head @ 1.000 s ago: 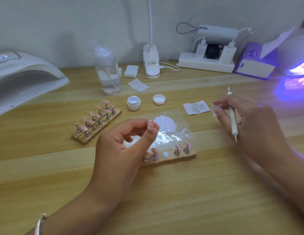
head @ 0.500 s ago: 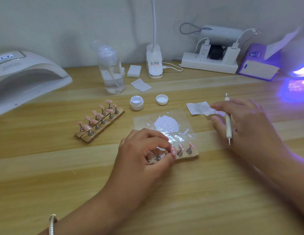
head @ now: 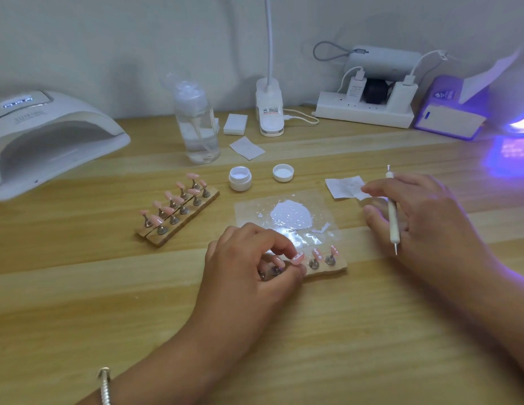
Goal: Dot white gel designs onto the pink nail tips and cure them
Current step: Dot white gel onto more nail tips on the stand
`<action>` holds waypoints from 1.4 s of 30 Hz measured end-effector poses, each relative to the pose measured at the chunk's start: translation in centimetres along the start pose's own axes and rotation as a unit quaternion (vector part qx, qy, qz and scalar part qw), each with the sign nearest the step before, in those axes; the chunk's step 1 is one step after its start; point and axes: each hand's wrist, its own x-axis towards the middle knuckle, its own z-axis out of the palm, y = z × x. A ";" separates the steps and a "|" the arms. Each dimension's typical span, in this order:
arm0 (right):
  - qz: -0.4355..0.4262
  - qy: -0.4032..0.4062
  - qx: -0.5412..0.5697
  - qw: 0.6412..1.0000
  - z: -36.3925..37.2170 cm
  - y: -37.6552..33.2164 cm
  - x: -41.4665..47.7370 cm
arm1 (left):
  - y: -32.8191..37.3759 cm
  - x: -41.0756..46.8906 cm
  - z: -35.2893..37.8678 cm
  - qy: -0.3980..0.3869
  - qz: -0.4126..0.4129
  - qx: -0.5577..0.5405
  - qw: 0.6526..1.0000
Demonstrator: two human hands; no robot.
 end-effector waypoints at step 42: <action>-0.016 0.007 0.020 1.000 -0.1 -1.2 -0.4 | 0.2 0.3 -0.3 -0.013 -0.012 -0.008 1.000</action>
